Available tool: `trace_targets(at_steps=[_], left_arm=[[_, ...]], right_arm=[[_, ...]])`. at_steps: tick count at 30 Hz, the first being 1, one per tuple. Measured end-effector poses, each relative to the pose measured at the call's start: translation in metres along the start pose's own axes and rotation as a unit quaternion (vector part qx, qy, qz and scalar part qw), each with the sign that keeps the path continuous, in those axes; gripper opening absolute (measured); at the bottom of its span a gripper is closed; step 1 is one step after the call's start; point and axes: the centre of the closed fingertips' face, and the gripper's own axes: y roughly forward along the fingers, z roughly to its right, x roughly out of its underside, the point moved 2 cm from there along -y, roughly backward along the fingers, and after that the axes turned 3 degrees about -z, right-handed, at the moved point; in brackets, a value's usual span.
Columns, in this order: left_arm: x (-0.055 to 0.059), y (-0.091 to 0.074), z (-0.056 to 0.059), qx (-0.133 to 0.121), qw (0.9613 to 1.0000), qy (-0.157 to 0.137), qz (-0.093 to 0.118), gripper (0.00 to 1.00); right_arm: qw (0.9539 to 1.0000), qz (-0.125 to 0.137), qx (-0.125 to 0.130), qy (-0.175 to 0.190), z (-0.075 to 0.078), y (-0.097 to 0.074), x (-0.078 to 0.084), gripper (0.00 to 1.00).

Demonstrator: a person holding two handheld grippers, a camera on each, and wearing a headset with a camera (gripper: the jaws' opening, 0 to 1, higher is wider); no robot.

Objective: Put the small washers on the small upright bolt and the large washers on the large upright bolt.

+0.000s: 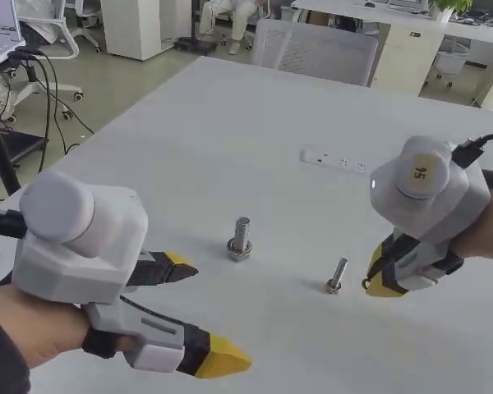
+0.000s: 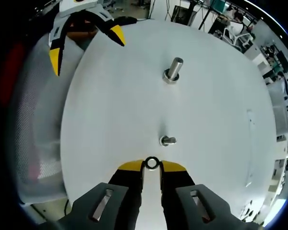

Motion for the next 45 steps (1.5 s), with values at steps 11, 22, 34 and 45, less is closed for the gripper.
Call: trace_targets(at_steps=[11,22,34,45], left_arm=[[0.001,-0.001,0.0,0.0,1.0,0.0,-0.002,0.8],[0.001,-0.002,-0.001,-0.001,1.0,-0.002,-0.001,0.8],[0.002,-0.001,-0.001,-0.001,1.0,-0.005,-0.003,0.8],[0.003,-0.001,-0.001,0.0,0.9999,-0.008,-0.006,0.8]], right_arm=[[0.9997,0.0,0.012,-0.022,0.012,-0.007,-0.017,0.14],[0.9993,-0.004,0.009,-0.036,0.019,-0.002,-0.027,0.14],[0.9991,-0.014,-0.001,-0.04,0.024,0.008,-0.024,0.14],[0.9989,-0.017,-0.011,-0.043,0.024,0.014,-0.025,0.14]])
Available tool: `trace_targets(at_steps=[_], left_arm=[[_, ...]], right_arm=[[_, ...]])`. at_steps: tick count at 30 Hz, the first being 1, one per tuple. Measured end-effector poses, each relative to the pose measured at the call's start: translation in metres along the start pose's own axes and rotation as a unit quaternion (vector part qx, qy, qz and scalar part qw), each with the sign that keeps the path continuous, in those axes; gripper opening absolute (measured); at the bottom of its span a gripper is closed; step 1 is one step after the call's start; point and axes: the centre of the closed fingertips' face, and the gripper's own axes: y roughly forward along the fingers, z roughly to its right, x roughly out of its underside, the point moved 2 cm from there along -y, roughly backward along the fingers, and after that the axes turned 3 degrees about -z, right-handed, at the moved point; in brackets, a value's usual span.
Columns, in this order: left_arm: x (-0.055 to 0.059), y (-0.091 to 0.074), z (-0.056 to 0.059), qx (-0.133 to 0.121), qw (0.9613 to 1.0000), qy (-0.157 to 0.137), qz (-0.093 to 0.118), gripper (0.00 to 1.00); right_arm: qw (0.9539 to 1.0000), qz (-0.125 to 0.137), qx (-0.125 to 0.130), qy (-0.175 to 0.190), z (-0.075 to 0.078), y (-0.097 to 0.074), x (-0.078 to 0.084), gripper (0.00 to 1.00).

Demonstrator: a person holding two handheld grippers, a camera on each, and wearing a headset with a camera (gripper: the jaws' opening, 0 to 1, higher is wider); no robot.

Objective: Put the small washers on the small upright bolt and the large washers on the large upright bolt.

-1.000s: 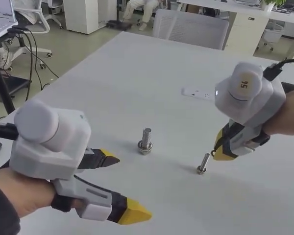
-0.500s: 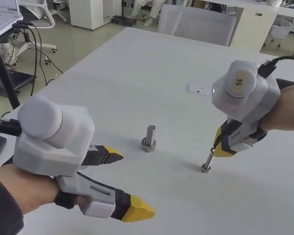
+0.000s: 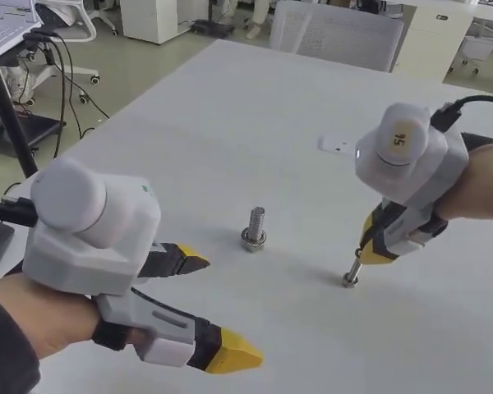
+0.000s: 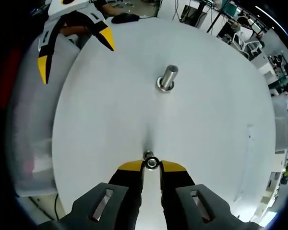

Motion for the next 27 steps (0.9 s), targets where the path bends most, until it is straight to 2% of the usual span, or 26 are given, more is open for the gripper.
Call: trace_targets(at_steps=[27], left_arm=[[0.003,0.001,0.0,0.001,1.0,-0.004,-0.005,0.8]], right_arm=[[0.9996,-0.009,-0.023,0.012,-0.005,0.037,0.003,0.14]])
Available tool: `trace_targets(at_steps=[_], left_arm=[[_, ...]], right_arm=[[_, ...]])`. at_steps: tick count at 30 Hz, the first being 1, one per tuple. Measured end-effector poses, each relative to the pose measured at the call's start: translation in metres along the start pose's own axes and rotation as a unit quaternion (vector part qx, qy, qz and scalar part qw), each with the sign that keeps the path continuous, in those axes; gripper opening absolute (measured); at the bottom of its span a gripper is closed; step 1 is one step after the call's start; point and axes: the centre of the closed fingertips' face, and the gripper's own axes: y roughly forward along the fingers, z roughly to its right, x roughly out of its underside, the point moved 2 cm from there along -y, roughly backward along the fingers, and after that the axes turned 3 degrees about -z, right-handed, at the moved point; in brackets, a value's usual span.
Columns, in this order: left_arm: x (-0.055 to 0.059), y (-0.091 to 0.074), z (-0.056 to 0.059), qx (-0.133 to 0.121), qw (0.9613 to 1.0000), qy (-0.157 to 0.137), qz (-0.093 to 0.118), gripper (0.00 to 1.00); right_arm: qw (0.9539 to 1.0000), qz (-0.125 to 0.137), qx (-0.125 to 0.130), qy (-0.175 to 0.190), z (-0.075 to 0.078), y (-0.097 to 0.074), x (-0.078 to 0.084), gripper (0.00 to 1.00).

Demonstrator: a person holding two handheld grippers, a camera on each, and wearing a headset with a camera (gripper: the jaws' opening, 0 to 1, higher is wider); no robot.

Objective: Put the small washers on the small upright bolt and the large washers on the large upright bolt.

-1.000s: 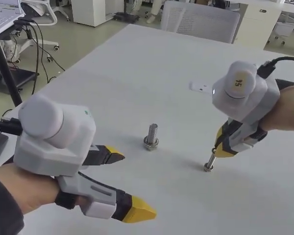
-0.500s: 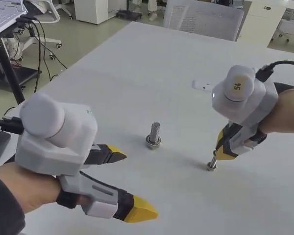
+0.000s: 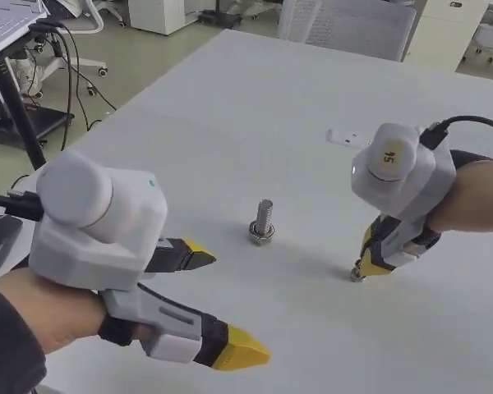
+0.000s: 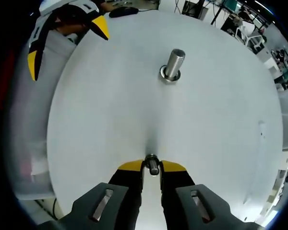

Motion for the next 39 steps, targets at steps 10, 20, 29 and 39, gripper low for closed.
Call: trace_targets(at_steps=[10,20,29,39], left_arm=[[0.0001,-0.0002,0.0003,0.001,1.0,-0.001,-0.003,0.8],[-0.0001,-0.0001,-0.0006,0.001,1.0,-0.002,-0.003,0.8],[0.0005,0.0007,-0.0002,0.001,1.0,-0.002,-0.004,0.8],[0.0025,0.0005,0.0007,0.001,1.0,-0.001,-0.004,0.8]], right_arm=[[1.0,0.002,-0.004,0.004,-0.0029,0.0048,-0.0019,0.14],[0.9999,0.007,-0.006,0.007,-0.0031,0.0064,-0.0029,0.14],[0.9997,0.015,-0.006,0.016,-0.0043,0.0069,-0.0031,0.16],[0.9992,0.024,0.0,0.033,-0.0048,0.0056,-0.0012,0.27]])
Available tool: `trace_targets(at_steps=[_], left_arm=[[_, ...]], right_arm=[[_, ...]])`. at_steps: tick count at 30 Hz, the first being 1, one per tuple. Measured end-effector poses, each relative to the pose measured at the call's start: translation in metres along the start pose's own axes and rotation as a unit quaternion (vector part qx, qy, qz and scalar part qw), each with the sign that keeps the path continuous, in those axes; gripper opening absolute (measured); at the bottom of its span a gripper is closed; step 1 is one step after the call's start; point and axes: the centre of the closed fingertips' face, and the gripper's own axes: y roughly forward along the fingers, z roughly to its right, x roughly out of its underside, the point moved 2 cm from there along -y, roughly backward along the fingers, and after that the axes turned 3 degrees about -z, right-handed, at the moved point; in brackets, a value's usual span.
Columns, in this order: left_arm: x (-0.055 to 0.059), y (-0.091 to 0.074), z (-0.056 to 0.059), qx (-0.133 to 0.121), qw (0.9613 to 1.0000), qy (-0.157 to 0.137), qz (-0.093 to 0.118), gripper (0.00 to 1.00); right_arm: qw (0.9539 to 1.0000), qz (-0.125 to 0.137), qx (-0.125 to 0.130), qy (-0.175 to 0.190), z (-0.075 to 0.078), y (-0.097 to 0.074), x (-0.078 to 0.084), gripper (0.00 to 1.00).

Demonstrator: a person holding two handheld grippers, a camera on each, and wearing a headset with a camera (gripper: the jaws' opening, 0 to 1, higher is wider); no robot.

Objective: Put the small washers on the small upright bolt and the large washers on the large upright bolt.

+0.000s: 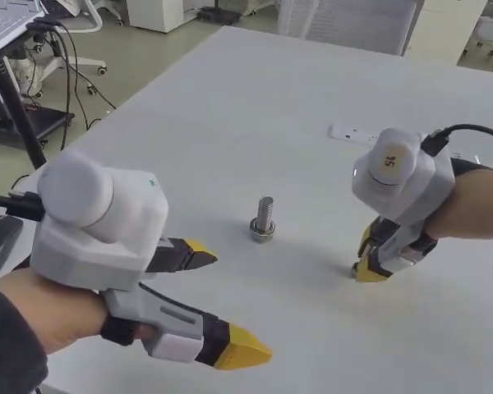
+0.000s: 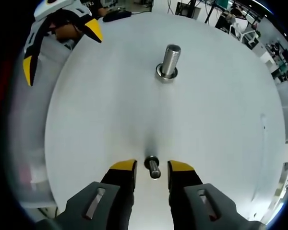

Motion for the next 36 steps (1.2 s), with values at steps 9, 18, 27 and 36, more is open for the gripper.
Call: trace_targets(at_steps=[9,18,27,36], left_arm=[[0.002,0.0,0.001,0.001,1.0,0.001,-0.002,0.8],[0.003,-0.001,0.002,0.003,1.0,0.002,-0.003,0.81],[0.004,0.0,0.003,0.005,1.0,0.003,-0.005,0.81],[0.002,0.0,0.002,0.004,1.0,0.003,-0.003,0.81]], right_arm=[[0.9996,0.015,0.004,0.022,-0.002,-0.001,0.003,0.38],[0.9987,0.029,0.014,0.039,-0.004,-0.001,0.007,0.53],[0.996,0.06,0.026,0.062,-0.006,-0.004,0.008,0.72],[0.9912,0.091,0.043,0.085,-0.005,-0.012,0.009,0.83]])
